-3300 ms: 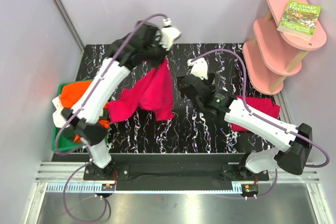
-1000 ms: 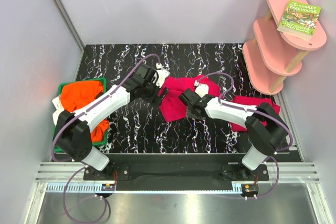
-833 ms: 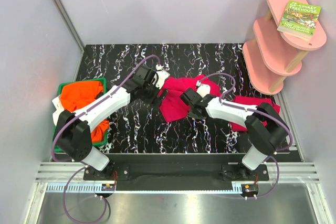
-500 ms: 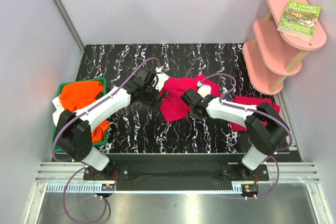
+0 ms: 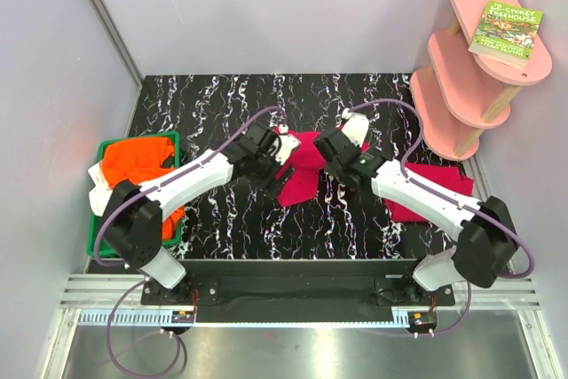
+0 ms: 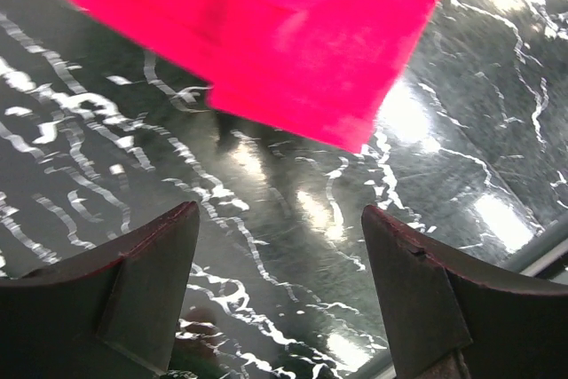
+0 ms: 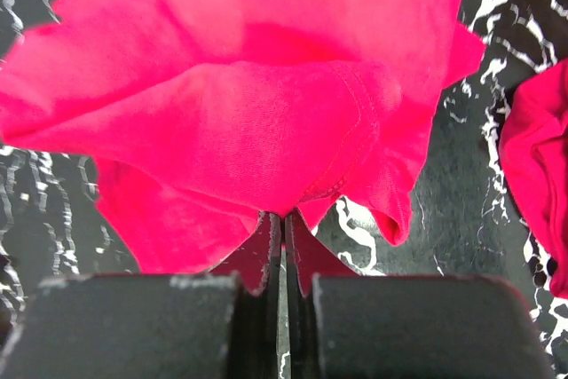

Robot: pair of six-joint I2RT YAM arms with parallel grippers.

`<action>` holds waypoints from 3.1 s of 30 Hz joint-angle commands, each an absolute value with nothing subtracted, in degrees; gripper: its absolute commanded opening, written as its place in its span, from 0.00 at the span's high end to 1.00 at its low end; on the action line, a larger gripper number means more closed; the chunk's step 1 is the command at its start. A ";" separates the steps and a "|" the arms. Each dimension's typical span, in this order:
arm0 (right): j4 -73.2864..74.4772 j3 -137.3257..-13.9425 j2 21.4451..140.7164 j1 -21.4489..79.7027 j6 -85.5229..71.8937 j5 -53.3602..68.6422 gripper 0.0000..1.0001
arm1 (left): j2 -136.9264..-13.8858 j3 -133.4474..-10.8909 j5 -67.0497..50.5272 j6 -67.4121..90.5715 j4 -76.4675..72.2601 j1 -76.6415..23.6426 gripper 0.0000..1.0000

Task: Fold and stack the t-shirts
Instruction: Flatten out the tshirt

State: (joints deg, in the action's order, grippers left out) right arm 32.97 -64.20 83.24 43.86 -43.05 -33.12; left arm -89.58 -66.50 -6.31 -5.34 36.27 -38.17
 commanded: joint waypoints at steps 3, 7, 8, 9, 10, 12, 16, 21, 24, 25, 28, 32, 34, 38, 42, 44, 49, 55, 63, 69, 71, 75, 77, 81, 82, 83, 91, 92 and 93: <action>35.68 -67.67 79.81 43.59 -40.70 -38.67 1.00 | -92.19 -69.17 -7.91 -4.83 34.28 -41.74 0.21; 35.95 -68.47 78.75 43.51 -40.08 -39.20 1.00 | -95.44 -70.13 -7.91 -4.92 34.28 -43.33 0.22; 36.21 -68.47 78.75 43.51 -40.08 -39.11 1.00 | -95.97 -70.40 -7.82 -4.83 34.28 -43.68 0.22; 36.38 -68.38 78.75 43.59 -40.17 -39.11 1.00 | -96.41 -70.75 -7.74 -4.66 34.28 -43.86 0.23; 36.56 -68.29 78.58 43.59 -40.17 -39.11 1.00 | -97.29 -70.84 -7.73 -4.75 34.28 -43.86 0.24; 36.65 -67.94 78.40 43.51 -40.60 -39.02 1.00 | -98.43 -70.93 -7.56 -4.75 34.36 -43.95 0.25; 36.65 -67.59 77.96 43.51 -40.61 -39.02 1.00 | -102.91 -71.01 -7.91 -4.75 34.71 -43.95 0.32; 36.65 -67.15 77.87 43.51 -40.69 -38.85 1.00 | -103.97 -71.89 -5.46 -4.31 34.72 -43.86 0.36; 36.56 -66.80 77.52 43.59 -40.61 -38.76 1.00 | -105.02 -72.33 -5.53 -4.31 34.80 -43.86 0.40; 36.56 -66.62 77.35 43.51 -40.69 -38.76 1.00 | -105.64 -72.33 -5.71 -4.22 34.80 -43.86 0.43; 36.56 -66.01 76.82 43.59 -40.60 -38.67 1.00 | -106.52 -72.86 -5.36 -4.83 34.98 -43.86 0.51; 36.56 -65.22 76.12 43.51 -40.43 -38.67 1.00 | -105.03 -73.39 -5.18 -4.31 34.89 -43.86 0.44; 36.65 -65.04 76.11 43.59 -40.43 -38.67 1.00 | -104.50 -73.48 -5.45 -4.04 34.80 -43.86 0.39; 36.65 -65.30 76.73 43.59 -40.25 -38.23 1.00 | -106.34 -73.74 -5.01 -4.04 34.81 -43.86 0.39; 36.65 -65.57 76.82 43.51 -39.82 -38.23 1.00 | -108.01 -74.27 -5.10 -3.96 34.89 -43.94 0.39; 36.65 -65.48 76.82 43.59 -39.55 -38.23 1.00 | -108.80 -75.05 -5.01 -3.87 35.16 -43.94 0.40; 36.65 -65.83 76.90 43.51 -39.20 -38.32 1.00 | -112.23 -76.55 -5.10 -3.78 35.95 -43.86 0.46; 36.65 -66.44 76.82 43.51 -37.88 -38.67 1.00 | -111.01 -77.26 -3.96 -4.75 37.52 -43.68 1.00; 36.56 -70.66 76.46 40.35 -33.41 -40.34 1.00 | -90.14 -75.24 1.13 -7.91 44.55 -40.44 1.00; 34.72 -76.63 76.81 33.77 -26.99 -40.08 1.00 | -77.02 -80.15 3.68 -9.84 49.74 -30.25 1.00; 34.37 -79.18 77.17 31.83 -25.14 -39.12 1.00 | -75.16 -83.12 3.87 -9.93 49.75 -25.15 1.00; 32.70 -84.89 78.13 29.19 -21.01 -40.25 1.00 | -73.21 -89.37 3.17 -8.97 49.75 -14.97 1.00; 32.17 -88.58 78.48 28.39 -18.47 -40.78 1.00 | -73.56 -92.71 3.34 -8.79 49.75 -12.49 1.00; 31.73 -94.03 78.40 25.76 -16.00 -40.61 1.00 | -75.23 -97.46 3.34 -8.09 49.57 -5.65 1.00; 31.64 -94.39 78.22 24.79 -15.56 -40.34 1.00 | -75.76 -98.86 3.17 -7.91 49.48 -4.49 1.00; 31.64 -94.57 77.87 24.52 -15.38 -39.91 1.00 | -76.63 -99.49 3.25 -7.56 49.48 -3.44 1.00; 31.64 -86.41 74.45 23.99 -17.22 -38.06 1.00 | -80.15 -96.96 0.97 -7.21 49.31 1.58 1.00; 31.55 -85.35 74.10 23.91 -17.66 -37.45 1.00 | -80.77 -96.07 0.27 -7.12 49.13 1.50 1.00; 31.64 -83.34 73.92 23.99 -18.19 -37.35 1.00 | -81.12 -95.28 0.35 -6.95 49.13 1.58 1.00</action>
State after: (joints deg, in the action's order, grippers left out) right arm 32.75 -87.42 76.12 24.29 -17.04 -37.85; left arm -79.99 -97.45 1.80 -7.57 50.85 1.13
